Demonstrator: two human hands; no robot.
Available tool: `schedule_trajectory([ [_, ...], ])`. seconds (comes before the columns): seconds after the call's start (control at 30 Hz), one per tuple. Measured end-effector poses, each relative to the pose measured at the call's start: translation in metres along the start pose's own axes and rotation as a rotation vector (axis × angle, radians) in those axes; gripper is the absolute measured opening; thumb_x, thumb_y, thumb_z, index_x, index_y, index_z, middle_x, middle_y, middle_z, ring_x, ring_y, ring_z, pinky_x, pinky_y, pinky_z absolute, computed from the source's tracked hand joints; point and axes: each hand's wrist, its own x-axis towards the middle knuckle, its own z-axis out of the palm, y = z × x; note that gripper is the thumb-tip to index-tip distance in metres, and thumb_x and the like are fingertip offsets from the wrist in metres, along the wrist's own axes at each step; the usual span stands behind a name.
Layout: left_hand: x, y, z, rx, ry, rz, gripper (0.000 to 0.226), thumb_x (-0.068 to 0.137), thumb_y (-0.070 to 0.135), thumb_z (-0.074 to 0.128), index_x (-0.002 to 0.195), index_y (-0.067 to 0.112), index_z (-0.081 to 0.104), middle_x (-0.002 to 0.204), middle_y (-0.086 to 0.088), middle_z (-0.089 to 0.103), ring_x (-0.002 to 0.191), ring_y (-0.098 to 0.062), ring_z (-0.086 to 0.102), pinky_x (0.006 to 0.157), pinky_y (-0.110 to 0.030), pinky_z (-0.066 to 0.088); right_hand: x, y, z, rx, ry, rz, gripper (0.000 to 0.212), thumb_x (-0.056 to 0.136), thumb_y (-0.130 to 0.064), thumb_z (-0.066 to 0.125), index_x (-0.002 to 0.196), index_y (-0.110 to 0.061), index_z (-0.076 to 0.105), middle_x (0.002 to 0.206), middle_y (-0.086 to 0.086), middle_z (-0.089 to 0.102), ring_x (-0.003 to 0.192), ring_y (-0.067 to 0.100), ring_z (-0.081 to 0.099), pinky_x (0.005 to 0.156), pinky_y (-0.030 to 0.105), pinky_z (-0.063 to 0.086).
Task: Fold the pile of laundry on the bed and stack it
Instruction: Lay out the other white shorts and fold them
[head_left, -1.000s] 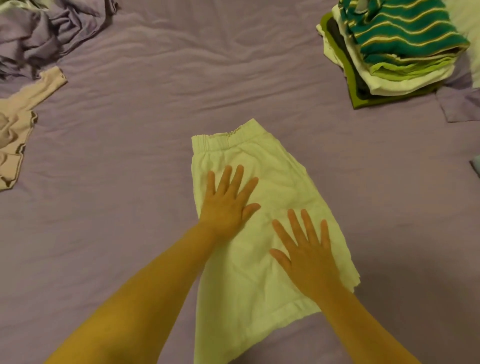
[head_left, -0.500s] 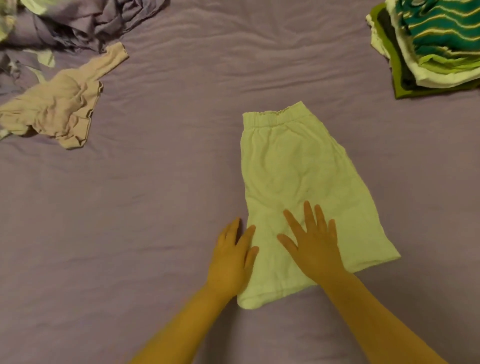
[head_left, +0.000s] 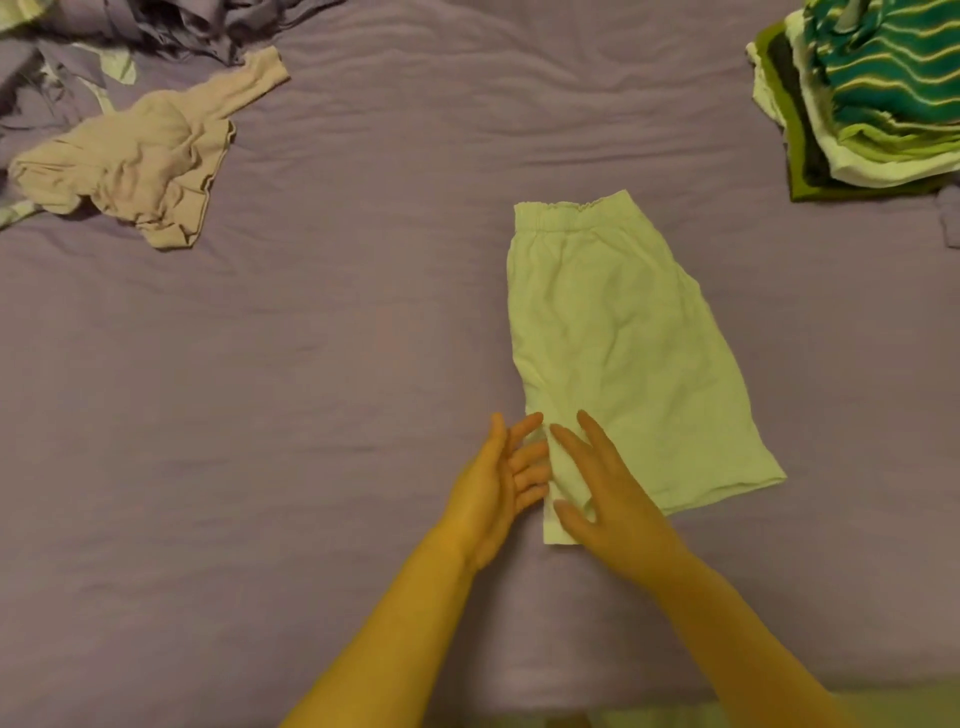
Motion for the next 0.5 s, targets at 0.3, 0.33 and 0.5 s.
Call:
schedule_trajectory([
  [0.3,0.004,-0.006,0.011,0.687,0.231,0.341,0.008,0.089,0.017,0.065,0.088,0.022,0.071,0.090,0.012,0.069,0.082,-0.001,0.062,0.068,-0.010,0.046,0.007,0.019,-0.057,0.338,0.334,0.238,0.010,0.092,-0.026,0.059,0.096,-0.034,0.062,0.090,-0.018,0.065,0.081,-0.013,0.058,0.068,0.004,0.044],
  [0.33,0.004,-0.011,0.013,0.728,0.246,0.365,0.007,0.088,0.017,0.066,0.085,0.023,0.070,0.091,0.012,0.068,0.082,0.003,0.060,0.068,-0.006,0.043,0.008,0.019,-0.057,0.361,0.338,0.236,0.009,0.093,-0.027,0.057,0.095,-0.034,0.062,0.088,-0.018,0.065,0.078,-0.012,0.059,0.066,0.005,0.044],
  [0.5,0.010,-0.029,0.030,0.863,0.346,0.482,0.021,0.083,0.019,0.072,0.099,0.024,0.060,0.102,0.013,0.052,0.098,-0.006,0.051,0.084,-0.016,0.044,0.013,0.017,-0.057,0.413,0.369,0.243,0.013,0.098,-0.027,0.048,0.097,-0.024,0.061,0.069,-0.012,0.056,0.059,-0.009,0.053,0.056,0.006,0.043],
])
